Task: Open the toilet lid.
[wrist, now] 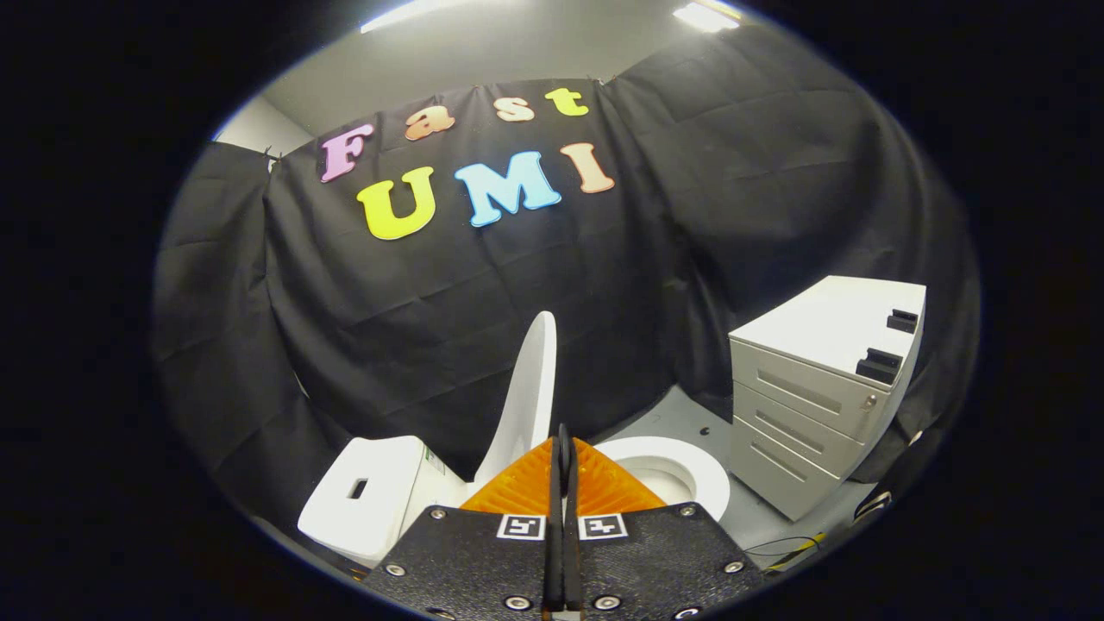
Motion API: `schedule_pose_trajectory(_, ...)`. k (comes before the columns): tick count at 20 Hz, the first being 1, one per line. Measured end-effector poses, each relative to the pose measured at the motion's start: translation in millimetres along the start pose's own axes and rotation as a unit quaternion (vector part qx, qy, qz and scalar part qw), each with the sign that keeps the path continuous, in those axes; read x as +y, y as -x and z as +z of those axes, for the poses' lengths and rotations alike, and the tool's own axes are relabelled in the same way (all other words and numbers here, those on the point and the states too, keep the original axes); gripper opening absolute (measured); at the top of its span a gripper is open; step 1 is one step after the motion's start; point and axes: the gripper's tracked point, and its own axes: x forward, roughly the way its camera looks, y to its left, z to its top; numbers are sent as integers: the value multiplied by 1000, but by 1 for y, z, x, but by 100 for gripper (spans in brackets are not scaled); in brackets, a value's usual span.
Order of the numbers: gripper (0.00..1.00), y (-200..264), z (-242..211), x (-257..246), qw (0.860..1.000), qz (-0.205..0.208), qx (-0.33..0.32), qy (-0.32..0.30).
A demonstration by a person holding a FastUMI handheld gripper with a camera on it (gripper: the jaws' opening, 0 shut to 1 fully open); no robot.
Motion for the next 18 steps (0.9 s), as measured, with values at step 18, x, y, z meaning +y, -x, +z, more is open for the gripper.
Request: schedule_pose_trajectory(18,0,21,8,119,992,72,-51,85)
